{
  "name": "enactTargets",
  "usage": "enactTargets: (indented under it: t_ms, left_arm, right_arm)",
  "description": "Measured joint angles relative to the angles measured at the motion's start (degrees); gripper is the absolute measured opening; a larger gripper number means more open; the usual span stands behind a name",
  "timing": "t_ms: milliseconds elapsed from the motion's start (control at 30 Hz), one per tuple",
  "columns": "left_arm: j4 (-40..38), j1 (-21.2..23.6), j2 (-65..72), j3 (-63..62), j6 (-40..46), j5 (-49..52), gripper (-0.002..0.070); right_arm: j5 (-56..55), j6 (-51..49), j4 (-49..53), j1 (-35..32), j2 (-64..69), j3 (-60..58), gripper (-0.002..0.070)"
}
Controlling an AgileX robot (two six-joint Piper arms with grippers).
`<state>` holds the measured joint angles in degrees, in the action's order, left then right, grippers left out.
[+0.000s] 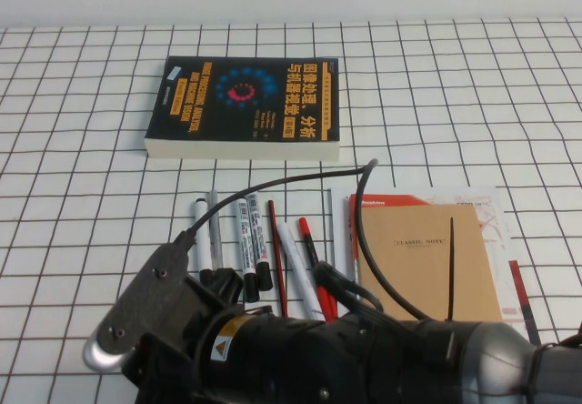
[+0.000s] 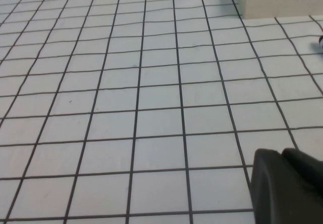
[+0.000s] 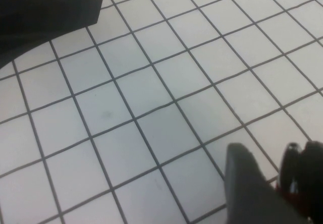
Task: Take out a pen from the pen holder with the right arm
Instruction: 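Take a marker out of the pen holder and lay it on the table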
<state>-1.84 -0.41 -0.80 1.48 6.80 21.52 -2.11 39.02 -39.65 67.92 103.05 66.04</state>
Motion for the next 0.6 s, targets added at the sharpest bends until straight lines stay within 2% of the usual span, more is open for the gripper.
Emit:
enactTargets:
  t_ms: [167, 233, 600]
  left_arm:
    - [0.0, 0.0, 0.0, 0.0, 0.0, 0.0, -0.0004]
    - [0.0, 0.0, 0.0, 0.0, 0.0, 0.0, -0.0004]
    - [0.0, 0.0, 0.0, 0.0, 0.0, 0.0, -0.0004]
  right_arm:
    - [-0.2, 0.0, -0.1, 0.0, 0.0, 0.0, 0.0113]
    - [-0.2, 0.0, -0.1, 0.0, 0.0, 0.0, 0.0079]
    - [0.2, 0.0, -1.9, 0.0, -4.0, 0.0, 0.0070]
